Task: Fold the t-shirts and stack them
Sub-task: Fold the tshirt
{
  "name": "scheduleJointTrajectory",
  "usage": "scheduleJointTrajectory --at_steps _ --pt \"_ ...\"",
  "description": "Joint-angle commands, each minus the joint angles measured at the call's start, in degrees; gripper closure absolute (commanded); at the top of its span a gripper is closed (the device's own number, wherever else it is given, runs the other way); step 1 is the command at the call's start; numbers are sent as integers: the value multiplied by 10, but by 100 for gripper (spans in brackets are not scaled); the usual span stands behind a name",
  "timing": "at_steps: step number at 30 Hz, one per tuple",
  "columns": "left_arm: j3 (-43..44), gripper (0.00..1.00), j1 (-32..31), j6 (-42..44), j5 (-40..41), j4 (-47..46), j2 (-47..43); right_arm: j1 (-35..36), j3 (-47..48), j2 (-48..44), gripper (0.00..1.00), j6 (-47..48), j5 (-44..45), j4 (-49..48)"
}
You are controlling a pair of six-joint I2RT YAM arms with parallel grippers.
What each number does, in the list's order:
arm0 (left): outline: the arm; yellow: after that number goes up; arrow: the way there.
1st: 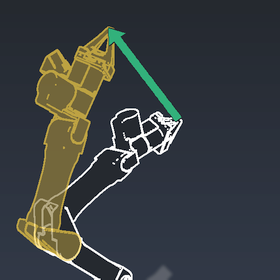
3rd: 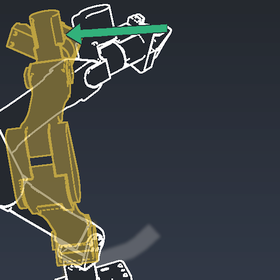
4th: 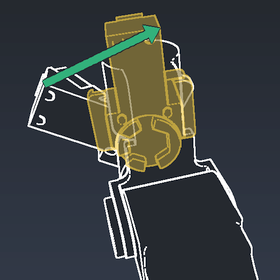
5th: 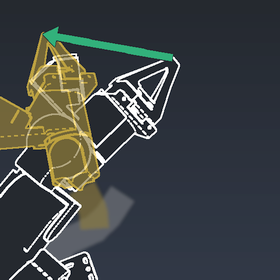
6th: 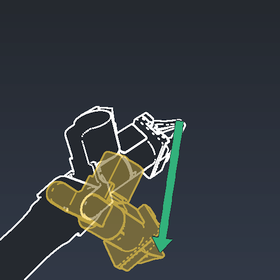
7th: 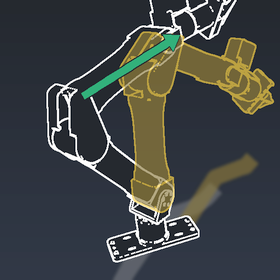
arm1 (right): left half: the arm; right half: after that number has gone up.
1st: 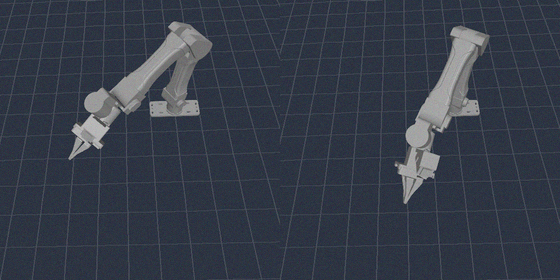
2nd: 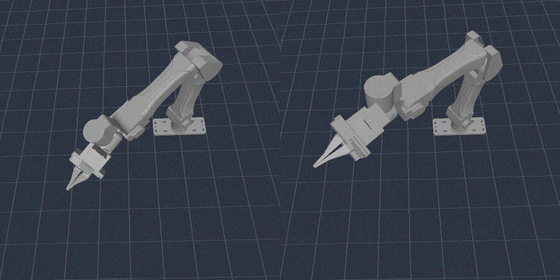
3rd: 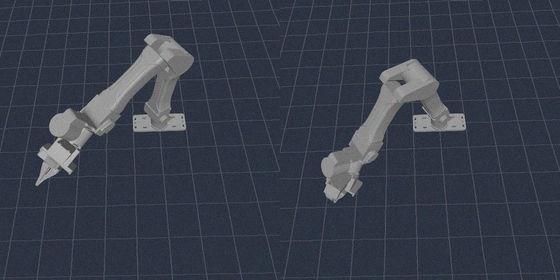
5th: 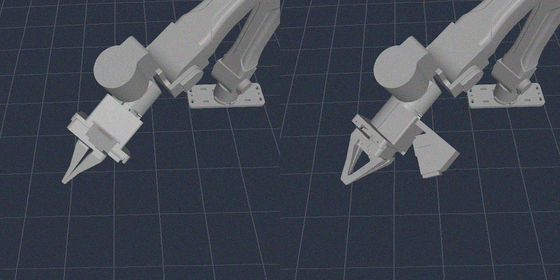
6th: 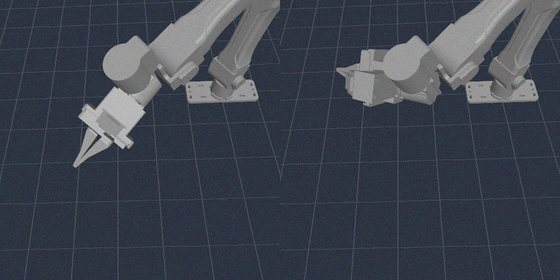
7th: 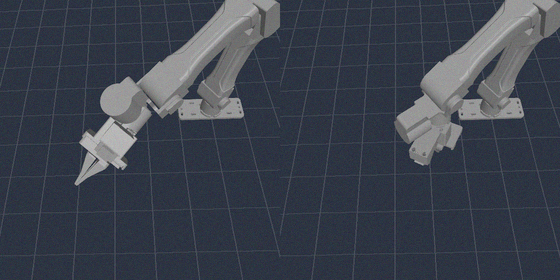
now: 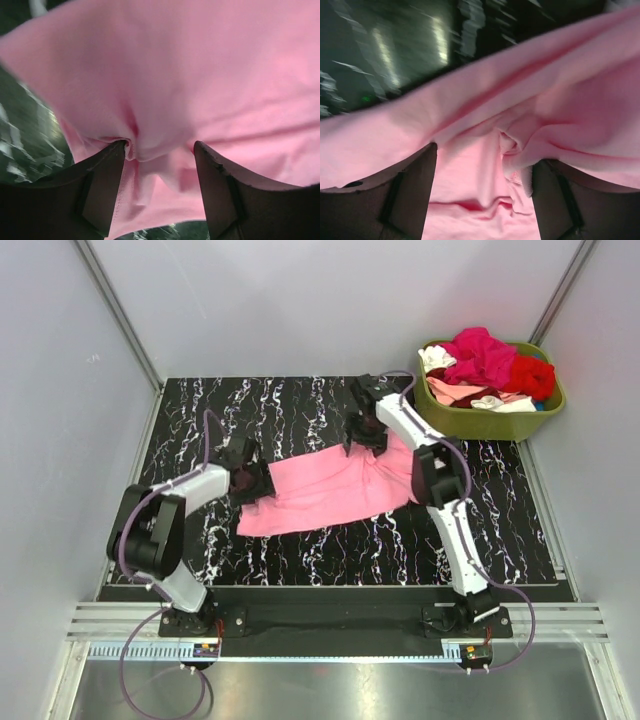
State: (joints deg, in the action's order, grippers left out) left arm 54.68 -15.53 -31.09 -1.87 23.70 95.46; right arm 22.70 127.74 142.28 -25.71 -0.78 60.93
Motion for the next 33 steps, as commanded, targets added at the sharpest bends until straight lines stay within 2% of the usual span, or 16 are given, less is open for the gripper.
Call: scheduleJointTrajectory --at_steps 1,2,3,5,7,9,10,11,12,16,17,20,24,27,29,33 --pt "-124 35 -59 -91 -88 -10 -35 20 221 130 22 -8 -58 90" --pt "-146 35 -88 -108 -109 -22 -51 19 312 158 22 -13 -73 99" --pt "-189 35 -105 -127 -115 -43 -84 20 331 193 22 -15 -110 83" --pt "-227 35 -167 -196 -132 -66 -119 21 302 188 19 -21 -162 20" --pt "-271 35 -224 -282 -133 -103 -170 30 213 156 16 -28 -204 -81" --pt "-280 35 -324 -344 -120 -139 -202 38 228 167 11 -23 -228 -111" --pt "-267 34 -359 -392 -108 -150 -207 50 251 178 10 -21 -240 -113" --pt "-255 34 -421 -409 -102 -160 -207 53 274 192 9 -14 -256 -118" --pt "-242 34 -447 -425 -96 -170 -199 59 308 206 4 -9 -280 -133" --pt "-157 32 -523 -440 -81 -159 -168 70 264 166 0 21 -281 -199" --pt "-119 32 -537 -434 -73 -123 -161 70 263 147 0 37 -257 -201" --pt "-56 31 -546 -410 -44 -35 -162 66 283 109 1 74 -173 -174" --pt "14 29 -545 -360 1 54 -203 51 277 41 0 101 -147 -174" --pt "81 24 -518 -319 100 192 -227 45 223 -34 0 116 -109 -172" --pt "84 24 -470 -286 120 236 -246 40 166 -88 0 119 -67 -167" --pt "26 24 -400 -252 115 222 -296 11 85 -144 0 111 -25 -146"
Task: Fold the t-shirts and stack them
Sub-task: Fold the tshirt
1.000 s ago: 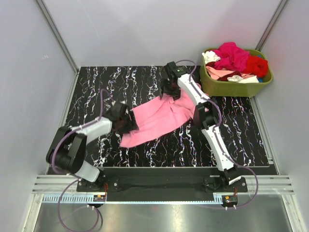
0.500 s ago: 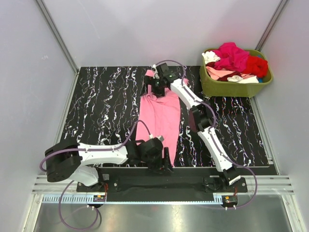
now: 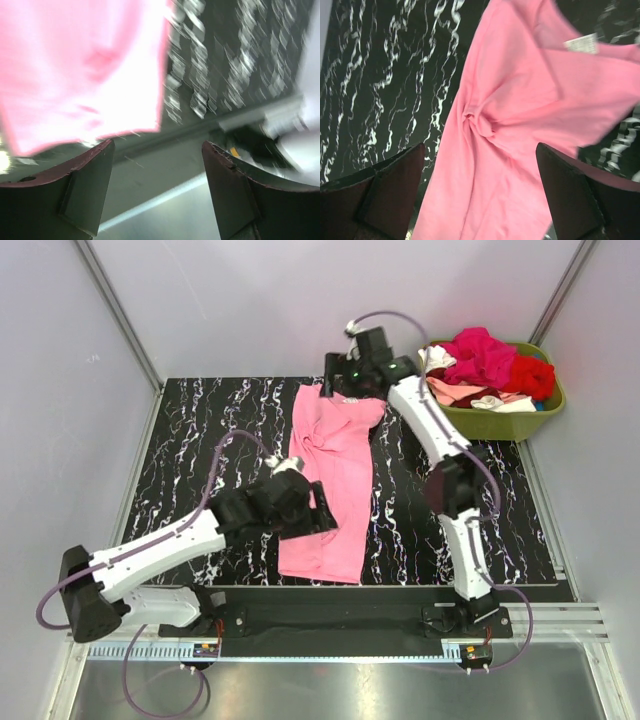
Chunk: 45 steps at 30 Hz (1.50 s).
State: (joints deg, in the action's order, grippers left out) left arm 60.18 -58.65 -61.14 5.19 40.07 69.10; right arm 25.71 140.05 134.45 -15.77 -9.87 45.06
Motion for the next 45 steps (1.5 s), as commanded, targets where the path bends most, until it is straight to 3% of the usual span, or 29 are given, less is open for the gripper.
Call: scheduleJointTrajectory --at_steps 1,4,11,18,27,31,32,35,38,45 --pt "-64 24 48 58 40 48 -42 -37 -45 -67 0 2 70 20" --pt "-124 25 70 63 23 3 -57 -78 -43 -41 1 -21 35 47" --pt "-238 36 67 21 -25 -134 -62 -77 95 84 22 -29 -39 97" --pt "-283 35 67 0 -19 -138 -48 -73 88 135 27 -44 49 100" --pt "-340 36 67 -16 -22 -201 -4 -73 106 205 35 -57 59 91" --pt "-329 56 68 -1 18 -203 26 -81 122 231 36 -59 71 74" --pt "-324 72 68 4 24 -201 35 -84 126 236 33 -59 75 71" --pt "-295 100 70 23 25 -187 69 -93 134 248 26 -56 85 35" --pt "-291 100 63 5 3 -171 54 -101 150 266 22 -58 79 -8" --pt "-307 100 8 -79 3 -67 -109 -107 181 292 17 -81 85 -119"
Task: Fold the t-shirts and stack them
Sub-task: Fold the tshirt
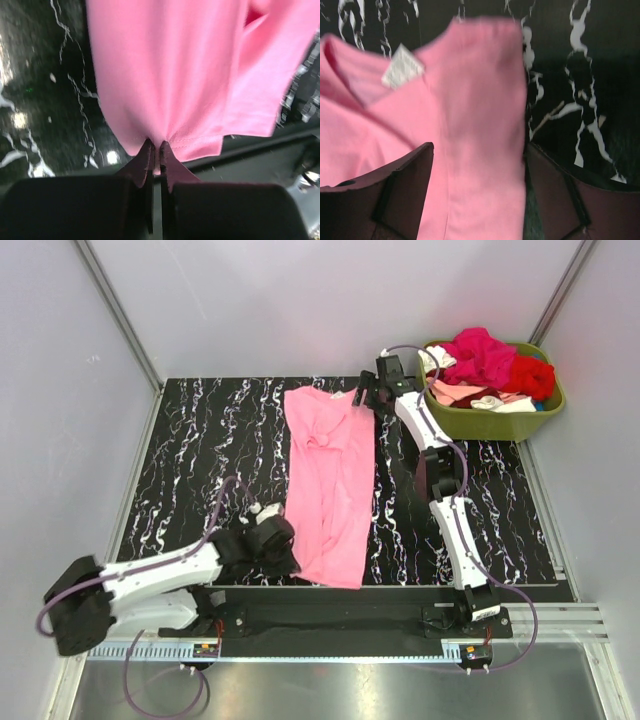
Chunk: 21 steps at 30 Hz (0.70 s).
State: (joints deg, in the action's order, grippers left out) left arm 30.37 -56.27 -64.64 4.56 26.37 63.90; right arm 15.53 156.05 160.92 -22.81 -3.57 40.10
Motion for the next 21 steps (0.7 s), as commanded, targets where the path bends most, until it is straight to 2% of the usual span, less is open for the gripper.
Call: scheduleJointTrajectory --at_steps 1,4,5,6,7,8,10,14,15,19,21 --pt "-14 100 -16 -50 6 86 -70 -7 26 33 17 -14 19 -84" --pt "-26 100 -16 -66 -3 97 -115 -9 33 38 16 -25 12 -115" --pt "-26 93 -16 -69 -3 100 -121 -10 32 37 14 -26 14 -119" --pt "-25 83 -16 -69 -2 111 -127 -11 27 33 13 -29 9 -123" --pt "-22 64 -16 -70 -1 115 -126 -12 22 29 11 -29 7 -128" --pt "-20 53 -16 -70 2 119 -120 -12 19 25 5 -29 3 -126" --pt "-7 33 -16 -66 3 123 -102 -12 -1 -3 1 -16 -4 -117" --pt "45 22 -16 -38 27 147 -84 -12 -101 -110 0 8 10 -114" --pt "55 21 -16 -32 34 163 -84 -12 -151 -164 0 9 20 -117" --pt "103 18 8 8 64 186 -84 -11 -273 -282 0 -7 17 -100" --pt "113 19 44 43 56 174 -84 -10 -342 -330 0 -28 -22 -93"
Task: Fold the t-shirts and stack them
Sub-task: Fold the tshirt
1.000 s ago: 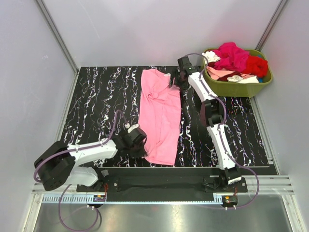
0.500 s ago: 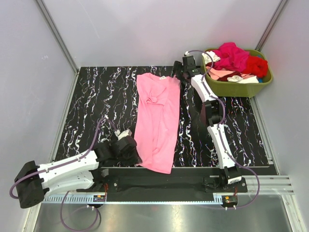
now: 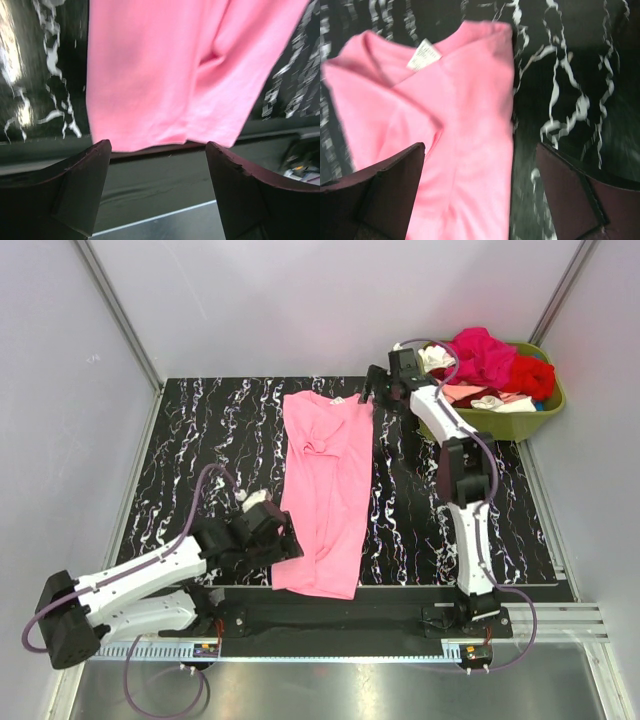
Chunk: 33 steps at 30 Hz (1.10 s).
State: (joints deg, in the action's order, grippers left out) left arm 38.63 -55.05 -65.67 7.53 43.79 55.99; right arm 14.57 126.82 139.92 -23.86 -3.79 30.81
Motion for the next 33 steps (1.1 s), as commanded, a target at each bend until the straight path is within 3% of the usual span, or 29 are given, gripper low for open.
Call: scheduleJointTrajectory --at_steps 1,5,8,11,15,20,26,33 --pt "31 20 55 73 19 -7 -5 2 -71 -133 0 -25 -33 -1" --pt "11 27 78 98 -14 -69 -2 21 -120 -151 7 -25 -103 -11" --pt "-25 35 77 96 -42 -128 9 41 -36 -99 18 -8 -123 27" --pt "-86 39 76 78 -52 -172 0 51 157 2 28 0 -124 99" --pt "-157 40 75 63 -51 -210 -31 52 266 108 33 -12 -114 145" --pt "-219 42 76 84 -32 -232 -51 52 186 100 38 -28 -109 78" --pt "-282 43 76 92 -39 -311 -55 54 226 156 40 -23 -112 92" --pt "-291 48 66 87 -32 -316 -68 53 229 165 41 -23 -103 78"
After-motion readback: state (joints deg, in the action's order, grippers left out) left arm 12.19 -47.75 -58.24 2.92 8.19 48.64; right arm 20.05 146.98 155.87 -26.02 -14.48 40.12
